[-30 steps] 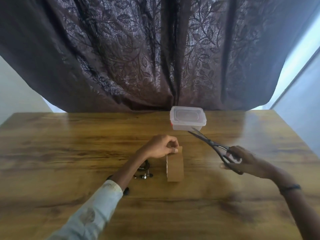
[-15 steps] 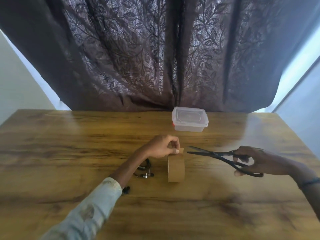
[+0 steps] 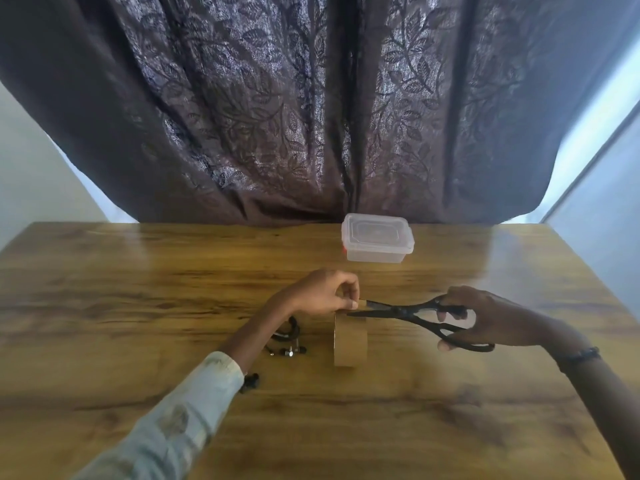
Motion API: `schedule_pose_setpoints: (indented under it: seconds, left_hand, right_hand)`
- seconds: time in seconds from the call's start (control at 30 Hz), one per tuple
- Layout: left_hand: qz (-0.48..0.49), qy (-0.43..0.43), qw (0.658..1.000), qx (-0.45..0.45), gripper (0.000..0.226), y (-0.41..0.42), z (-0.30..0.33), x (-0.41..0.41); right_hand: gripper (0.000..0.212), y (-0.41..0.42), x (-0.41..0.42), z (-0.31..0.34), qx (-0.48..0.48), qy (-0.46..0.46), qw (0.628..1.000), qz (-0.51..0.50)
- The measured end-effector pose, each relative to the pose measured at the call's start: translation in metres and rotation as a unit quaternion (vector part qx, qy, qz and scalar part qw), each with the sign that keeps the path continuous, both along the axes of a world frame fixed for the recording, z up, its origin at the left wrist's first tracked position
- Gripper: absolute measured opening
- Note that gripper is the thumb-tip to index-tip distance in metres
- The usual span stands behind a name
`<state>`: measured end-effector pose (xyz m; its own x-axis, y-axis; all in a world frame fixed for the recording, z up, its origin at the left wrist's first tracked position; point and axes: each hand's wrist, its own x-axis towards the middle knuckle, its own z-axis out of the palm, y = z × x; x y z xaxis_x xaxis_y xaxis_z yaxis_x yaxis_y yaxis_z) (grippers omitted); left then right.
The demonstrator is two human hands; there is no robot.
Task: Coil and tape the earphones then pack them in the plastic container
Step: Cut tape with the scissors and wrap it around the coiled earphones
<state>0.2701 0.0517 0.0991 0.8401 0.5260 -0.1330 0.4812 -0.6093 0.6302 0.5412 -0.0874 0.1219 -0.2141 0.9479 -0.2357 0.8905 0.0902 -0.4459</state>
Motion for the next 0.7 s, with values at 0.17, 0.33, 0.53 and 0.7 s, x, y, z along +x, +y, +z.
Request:
schedule_pose_setpoints:
  seconds: [0.17,0.33,0.53,0.7]
  left_hand:
    - [0.003,-0.001,1.000,-0.005,0.010,0.001,0.002,-0.001]
    - [0.007,-0.002,1.000,0.017,0.010,-0.001,0.000,-0.002]
    - [0.005,-0.003,0.998,0.058,0.009,-0.003,-0.002,-0.004]
    - [0.009,-0.003,0.998,0.058,0.013,-0.006,-0.002,-0.005]
  right_hand:
    - [0.039,0.003,-0.008,-0.005,0.029,0.005,1.000,0.005]
    - [0.039,0.005,-0.014,-0.002,0.035,0.011,0.999,0.007]
    - [0.035,0.008,-0.016,-0.002,0.047,-0.013,0.998,0.030]
    - [0.035,0.010,-0.013,-0.005,0.056,-0.029,0.997,0.037]
